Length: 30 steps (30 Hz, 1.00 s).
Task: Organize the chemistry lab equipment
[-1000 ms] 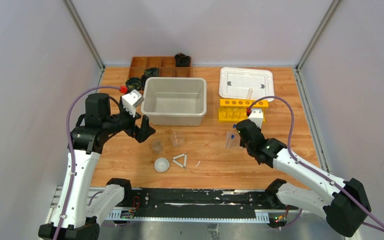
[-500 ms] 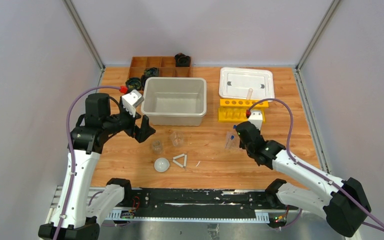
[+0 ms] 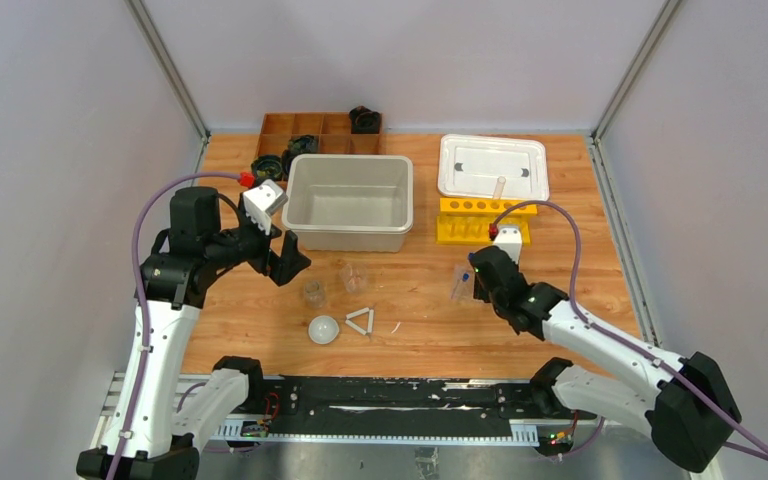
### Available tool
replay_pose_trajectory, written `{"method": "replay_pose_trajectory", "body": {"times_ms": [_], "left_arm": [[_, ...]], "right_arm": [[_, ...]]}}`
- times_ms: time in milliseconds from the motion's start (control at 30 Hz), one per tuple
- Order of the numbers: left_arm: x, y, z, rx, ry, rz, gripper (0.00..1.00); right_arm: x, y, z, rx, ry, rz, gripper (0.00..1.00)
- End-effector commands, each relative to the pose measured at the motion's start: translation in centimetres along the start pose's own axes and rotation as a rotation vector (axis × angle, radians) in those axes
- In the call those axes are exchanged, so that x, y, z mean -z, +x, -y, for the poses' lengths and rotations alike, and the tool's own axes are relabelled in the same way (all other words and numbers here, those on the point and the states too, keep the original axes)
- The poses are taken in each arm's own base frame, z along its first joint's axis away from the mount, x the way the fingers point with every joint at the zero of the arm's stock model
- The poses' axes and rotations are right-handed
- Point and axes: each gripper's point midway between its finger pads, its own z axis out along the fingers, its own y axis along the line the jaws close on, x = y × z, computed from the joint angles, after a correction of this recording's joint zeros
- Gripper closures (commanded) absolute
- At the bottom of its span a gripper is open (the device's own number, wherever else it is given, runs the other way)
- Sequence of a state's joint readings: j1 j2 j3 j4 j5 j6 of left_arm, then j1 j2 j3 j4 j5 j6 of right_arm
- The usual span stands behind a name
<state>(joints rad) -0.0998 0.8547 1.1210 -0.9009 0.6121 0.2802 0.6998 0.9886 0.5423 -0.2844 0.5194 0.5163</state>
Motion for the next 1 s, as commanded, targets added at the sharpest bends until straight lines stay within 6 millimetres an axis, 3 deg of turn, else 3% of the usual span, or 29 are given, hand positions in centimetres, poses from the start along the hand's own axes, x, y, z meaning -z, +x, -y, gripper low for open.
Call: {"method": "replay_pose_trajectory", "body": {"times_ms": [0, 233, 333, 433, 567, 700, 833, 967], "left_arm": [[0.1, -0.3, -0.1, -0.015, -0.007, 0.009, 0.0], [-0.4, 0.1, -0.1, 0.02, 0.007, -0.009, 0.0], [-0.6, 0.2, -0.2, 0.031, 0.009, -0.017, 0.0], [-0.7, 0.3, -0.5, 0.042, -0.004, -0.027, 0.0], [-0.7, 0.5, -1.0, 0.052, -0.033, -0.038, 0.0], [-0.4, 0.8, -1.6, 0.045, -0.073, -0.047, 0.0], [-0.1, 1.4, -2.3, 0.049, -0.095, -0.057, 0.0], [0.1, 2.1, -3.1, 0.071, -0.105, -0.073, 0.0]], "right_arm": [[1.5, -2.2, -0.2, -0.031, -0.037, 0.041, 0.5], [6.1, -8.5, -3.1, -0.101, -0.208, 0.139, 0.48], [7.6, -10.3, -6.7, -0.085, -0.331, 0.125, 0.52], [8.5, -10.9, -11.6, -0.009, -0.448, 0.079, 0.55], [8.9, -9.9, -19.0, 0.165, -0.561, 0.039, 0.54], [8.5, -7.4, -24.9, 0.301, -0.645, -0.043, 0.54], [8.8, -5.2, -29.3, 0.419, -0.752, -0.089, 0.55], [7.5, -3.1, -31.3, 0.48, -0.782, -0.157, 0.54]]}}
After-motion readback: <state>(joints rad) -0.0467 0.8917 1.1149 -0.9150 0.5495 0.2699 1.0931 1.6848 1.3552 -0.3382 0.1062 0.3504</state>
